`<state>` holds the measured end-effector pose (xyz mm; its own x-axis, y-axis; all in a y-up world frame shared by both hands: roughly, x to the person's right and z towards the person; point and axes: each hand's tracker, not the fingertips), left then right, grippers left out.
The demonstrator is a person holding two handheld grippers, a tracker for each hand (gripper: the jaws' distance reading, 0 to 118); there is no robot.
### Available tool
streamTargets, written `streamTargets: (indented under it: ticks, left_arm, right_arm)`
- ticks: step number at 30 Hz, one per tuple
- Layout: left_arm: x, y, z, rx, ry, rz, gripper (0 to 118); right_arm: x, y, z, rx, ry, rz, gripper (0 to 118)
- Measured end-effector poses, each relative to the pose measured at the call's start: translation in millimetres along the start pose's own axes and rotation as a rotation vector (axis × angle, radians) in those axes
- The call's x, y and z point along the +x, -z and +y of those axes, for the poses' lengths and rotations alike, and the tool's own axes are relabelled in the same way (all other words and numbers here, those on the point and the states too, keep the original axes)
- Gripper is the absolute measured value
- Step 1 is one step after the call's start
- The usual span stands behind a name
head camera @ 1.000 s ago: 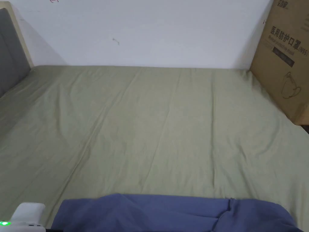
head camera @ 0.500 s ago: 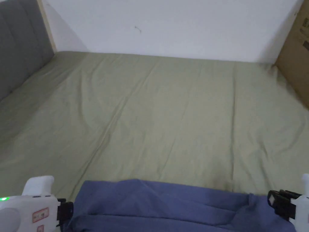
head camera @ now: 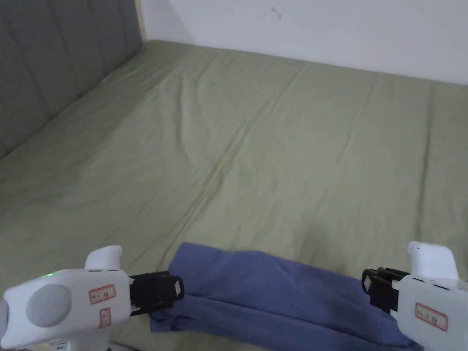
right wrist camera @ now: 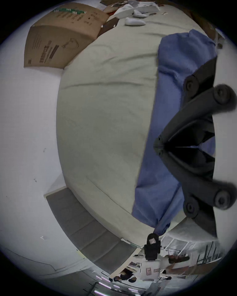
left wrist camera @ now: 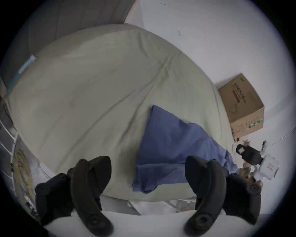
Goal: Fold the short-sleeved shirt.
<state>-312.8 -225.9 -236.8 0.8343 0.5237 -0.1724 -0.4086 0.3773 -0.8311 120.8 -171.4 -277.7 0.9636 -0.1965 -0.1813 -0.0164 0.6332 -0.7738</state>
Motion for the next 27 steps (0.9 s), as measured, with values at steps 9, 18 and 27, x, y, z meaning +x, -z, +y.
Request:
streamTargets:
  ticks: [9, 18, 27]
  left_arm:
    - [-23.8, 27.4, 0.9, -0.037, -0.198, -0.125, 98]
    - [-18.9, 44.6, -1.3, -0.093, -0.208, -0.106, 18]
    - [62.2, 12.3, 26.4, -0.035, 0.126, 0.027, 18]
  right_arm:
    - [-8.7, 12.3, -2.3, -0.059, -0.042, 0.009, 0]
    - [15.3, 4.4, -12.9, -0.08, -0.015, -0.033, 0]
    - [57.4, -22.8, -20.5, -0.031, 0.078, -0.091, 0]
